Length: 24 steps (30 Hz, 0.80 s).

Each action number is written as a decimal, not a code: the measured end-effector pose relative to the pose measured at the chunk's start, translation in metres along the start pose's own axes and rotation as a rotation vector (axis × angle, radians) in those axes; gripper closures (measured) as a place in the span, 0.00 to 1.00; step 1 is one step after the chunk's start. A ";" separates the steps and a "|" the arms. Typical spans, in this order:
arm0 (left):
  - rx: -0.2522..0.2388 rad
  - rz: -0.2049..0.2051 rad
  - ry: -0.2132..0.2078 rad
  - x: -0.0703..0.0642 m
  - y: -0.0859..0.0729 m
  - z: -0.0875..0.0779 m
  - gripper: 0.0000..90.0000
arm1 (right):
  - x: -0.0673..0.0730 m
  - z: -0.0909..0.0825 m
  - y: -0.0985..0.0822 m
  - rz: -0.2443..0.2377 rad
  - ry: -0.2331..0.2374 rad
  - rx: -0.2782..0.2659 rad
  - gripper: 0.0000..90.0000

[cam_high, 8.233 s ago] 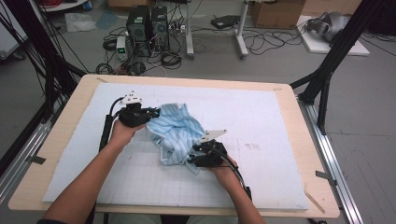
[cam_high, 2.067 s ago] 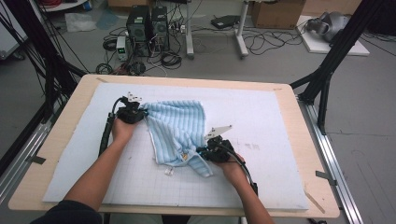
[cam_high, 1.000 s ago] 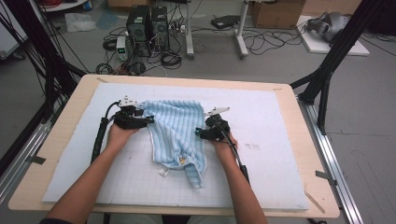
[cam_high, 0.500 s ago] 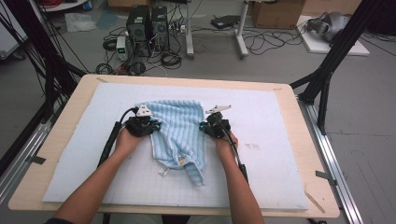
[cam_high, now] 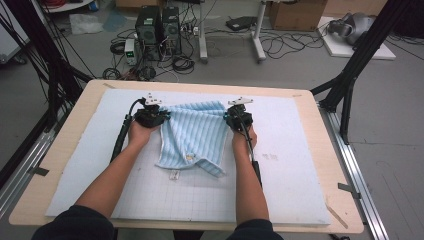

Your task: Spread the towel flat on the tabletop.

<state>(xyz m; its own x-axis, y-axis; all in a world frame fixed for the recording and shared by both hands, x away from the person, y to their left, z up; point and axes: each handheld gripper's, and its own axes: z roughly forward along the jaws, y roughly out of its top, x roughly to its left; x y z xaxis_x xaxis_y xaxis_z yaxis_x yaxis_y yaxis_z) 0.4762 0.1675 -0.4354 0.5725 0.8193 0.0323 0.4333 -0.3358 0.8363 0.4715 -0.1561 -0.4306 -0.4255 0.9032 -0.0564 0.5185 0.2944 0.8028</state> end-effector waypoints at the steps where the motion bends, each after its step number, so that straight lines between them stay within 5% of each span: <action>1: -0.006 0.000 0.000 0.000 -0.001 0.001 0.91 | 0.000 0.000 0.001 0.003 -0.022 -0.021 0.95; 3: 0.001 -0.025 -0.010 0.000 -0.003 0.001 0.86 | -0.001 0.001 0.000 0.045 -0.018 -0.027 0.93; 6: -0.001 -0.070 -0.023 0.001 -0.007 -0.004 0.62 | -0.001 0.000 -0.005 0.058 0.043 0.000 0.81; 10: -0.042 -0.101 -0.045 0.001 -0.015 -0.020 0.50 | -0.001 -0.012 -0.007 0.025 0.093 -0.021 0.70; 17: -0.032 -0.116 -0.086 -0.003 -0.031 -0.040 0.45 | -0.001 -0.036 -0.018 0.028 0.180 0.003 0.53; 19: -0.002 -0.114 -0.132 -0.009 -0.037 -0.046 0.45 | 0.003 -0.041 -0.025 0.009 0.196 0.015 0.53; 24: 0.079 -0.056 -0.184 -0.025 -0.042 -0.044 0.48 | 0.021 -0.047 -0.041 -0.051 0.249 0.036 0.52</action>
<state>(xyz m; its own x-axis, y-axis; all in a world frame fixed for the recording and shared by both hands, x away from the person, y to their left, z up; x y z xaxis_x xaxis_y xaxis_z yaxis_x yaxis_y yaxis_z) 0.4130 0.1812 -0.4469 0.6605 0.7413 -0.1193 0.5171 -0.3339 0.7881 0.4060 -0.1639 -0.4370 -0.6191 0.7834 0.0552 0.5159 0.3527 0.7807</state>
